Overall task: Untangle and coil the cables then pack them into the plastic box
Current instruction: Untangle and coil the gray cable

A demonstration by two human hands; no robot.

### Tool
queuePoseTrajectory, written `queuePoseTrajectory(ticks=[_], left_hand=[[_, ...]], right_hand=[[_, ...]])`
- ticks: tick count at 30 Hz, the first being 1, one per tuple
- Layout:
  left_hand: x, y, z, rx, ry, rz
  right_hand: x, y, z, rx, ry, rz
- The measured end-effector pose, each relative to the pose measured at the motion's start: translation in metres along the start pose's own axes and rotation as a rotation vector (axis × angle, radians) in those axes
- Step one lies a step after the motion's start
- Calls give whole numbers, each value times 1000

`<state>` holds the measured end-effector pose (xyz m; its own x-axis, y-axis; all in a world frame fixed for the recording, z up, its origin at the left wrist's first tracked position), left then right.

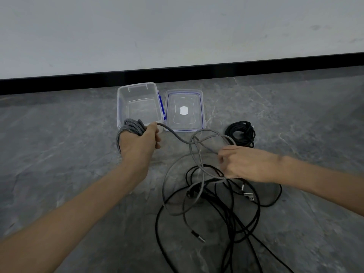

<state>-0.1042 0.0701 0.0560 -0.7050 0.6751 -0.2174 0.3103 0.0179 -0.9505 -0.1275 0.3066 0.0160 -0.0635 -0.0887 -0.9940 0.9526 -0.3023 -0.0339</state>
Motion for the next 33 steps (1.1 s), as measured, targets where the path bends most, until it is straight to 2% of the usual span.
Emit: queuePoseTrajectory(ticks=[4,6,10,14,16,18,19,20,22,25,28,33], left_hand=[[0,-1,-7,17,0,-16],[2,-4,-11,25,20,-26],[3,-10,-12,29,40,-77],[5,-5,-18,41,138,-80],[5,0,-21,50,174,-78],[4,1,-22,50,179,-78],[4,1,-22,51,178,-76],[4,1,-22,53,182,-71],[4,0,-23,58,206,-56],[6,-1,-27,85,239,-22],[8,-1,-31,138,270,5],[13,-3,-35,198,316,66]], right_hand=[[6,-2,-5,60,191,-122],[7,0,-7,94,272,-61],[4,7,-4,107,175,20],[-7,15,7,363,71,392],[-18,15,13,455,-156,492],[-28,9,15,509,-421,335],[-32,5,15,563,-482,224],[-35,1,16,623,-492,128],[-34,-9,16,711,-400,74],[-25,-22,18,806,-249,349],[-18,-26,20,827,-270,476],[-23,-23,25,724,-344,350]])
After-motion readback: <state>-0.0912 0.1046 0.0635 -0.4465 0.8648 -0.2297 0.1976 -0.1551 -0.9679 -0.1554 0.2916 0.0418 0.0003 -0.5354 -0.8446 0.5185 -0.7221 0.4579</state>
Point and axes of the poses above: each hand's wrist, its own z-axis towards the middle knuckle, its own x-axis out of the palm, y = z × x, the point moved 3 cm from there along z, towards the middle knuckle, and after that the axes turned 14 degrees about -y, right-handed, at the moved point
